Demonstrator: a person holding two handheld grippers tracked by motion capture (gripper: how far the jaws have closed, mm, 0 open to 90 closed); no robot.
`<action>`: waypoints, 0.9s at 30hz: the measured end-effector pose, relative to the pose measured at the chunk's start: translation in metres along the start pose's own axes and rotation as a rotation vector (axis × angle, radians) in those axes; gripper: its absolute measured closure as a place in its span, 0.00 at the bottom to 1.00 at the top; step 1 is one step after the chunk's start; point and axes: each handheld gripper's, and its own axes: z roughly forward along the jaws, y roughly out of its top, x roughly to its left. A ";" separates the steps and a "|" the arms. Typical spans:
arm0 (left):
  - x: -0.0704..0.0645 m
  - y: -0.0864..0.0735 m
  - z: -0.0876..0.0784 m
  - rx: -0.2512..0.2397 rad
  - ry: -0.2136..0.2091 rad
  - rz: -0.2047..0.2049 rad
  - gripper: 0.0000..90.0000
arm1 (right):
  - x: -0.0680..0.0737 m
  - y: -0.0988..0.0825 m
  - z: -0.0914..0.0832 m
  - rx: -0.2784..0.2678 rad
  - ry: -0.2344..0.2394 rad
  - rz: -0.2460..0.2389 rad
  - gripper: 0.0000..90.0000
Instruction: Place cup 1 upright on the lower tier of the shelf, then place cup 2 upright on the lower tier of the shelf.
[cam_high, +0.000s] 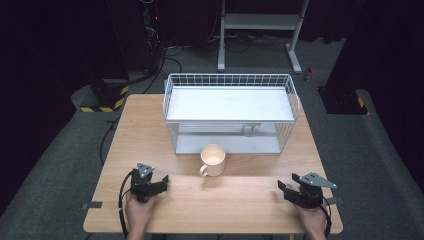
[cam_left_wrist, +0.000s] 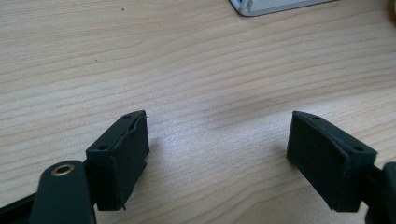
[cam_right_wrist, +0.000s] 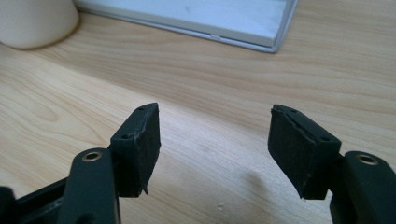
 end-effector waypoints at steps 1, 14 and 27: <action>0.000 0.000 0.000 0.000 0.000 0.000 0.23 | 0.000 0.000 0.002 0.010 -0.006 0.001 0.38; 0.000 0.000 0.000 0.000 -0.002 -0.003 0.23 | 0.000 0.007 0.022 0.141 -0.044 -0.078 0.32; -0.024 0.006 -0.003 -0.032 -0.097 0.048 0.19 | -0.003 0.009 0.025 0.152 -0.045 -0.042 0.28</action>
